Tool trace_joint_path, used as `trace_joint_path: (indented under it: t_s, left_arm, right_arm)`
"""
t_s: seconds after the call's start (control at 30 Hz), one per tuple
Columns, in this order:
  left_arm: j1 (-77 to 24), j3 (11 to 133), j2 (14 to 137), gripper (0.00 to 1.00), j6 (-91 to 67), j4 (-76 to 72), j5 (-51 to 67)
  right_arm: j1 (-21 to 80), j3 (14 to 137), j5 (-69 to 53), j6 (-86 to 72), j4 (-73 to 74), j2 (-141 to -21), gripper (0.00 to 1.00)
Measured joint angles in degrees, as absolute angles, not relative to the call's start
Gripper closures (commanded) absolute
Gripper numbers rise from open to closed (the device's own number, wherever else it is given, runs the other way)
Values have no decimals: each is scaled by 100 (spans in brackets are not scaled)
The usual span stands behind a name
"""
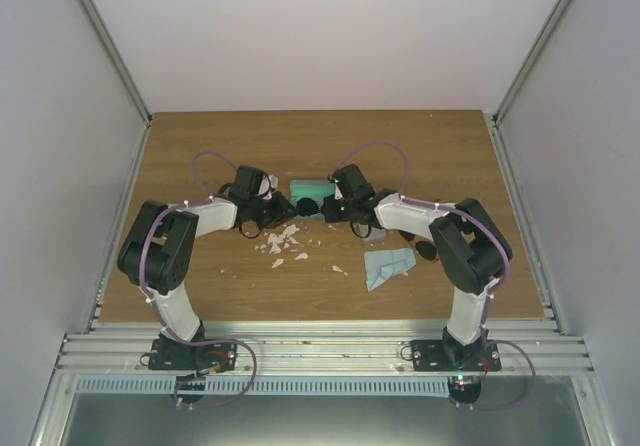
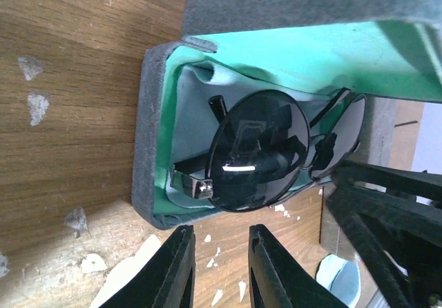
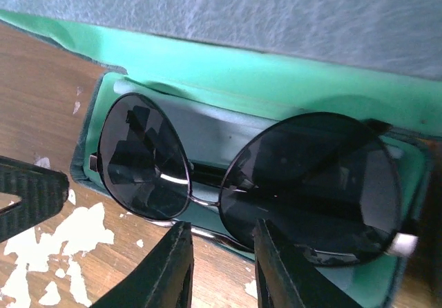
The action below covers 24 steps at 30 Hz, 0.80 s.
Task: Organize the sunglasses
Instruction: Adjust the sunglasses in the sunglasses case.
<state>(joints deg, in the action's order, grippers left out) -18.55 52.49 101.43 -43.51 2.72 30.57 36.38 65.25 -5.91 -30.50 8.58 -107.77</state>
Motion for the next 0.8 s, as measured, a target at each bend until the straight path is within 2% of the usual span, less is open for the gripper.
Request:
trace_joint_path:
  t_s: [0.2, 0.6, 0.8]
  left_arm:
    - [-1855, 5415, 10396, 73, -4353, 266, 3085]
    - [-1859, 5610, 10606, 77, -4355, 209, 3048]
    - [-1859, 5640, 10648, 77, -4359, 211, 3015]
  right_arm:
    - [3632, 6252, -14, -3260, 882, -10254, 62]
    - [3363, 6267, 390, -3339, 1085, -10431, 63]
    - [3345, 6425, 209, -3304, 1068, -10694, 70]
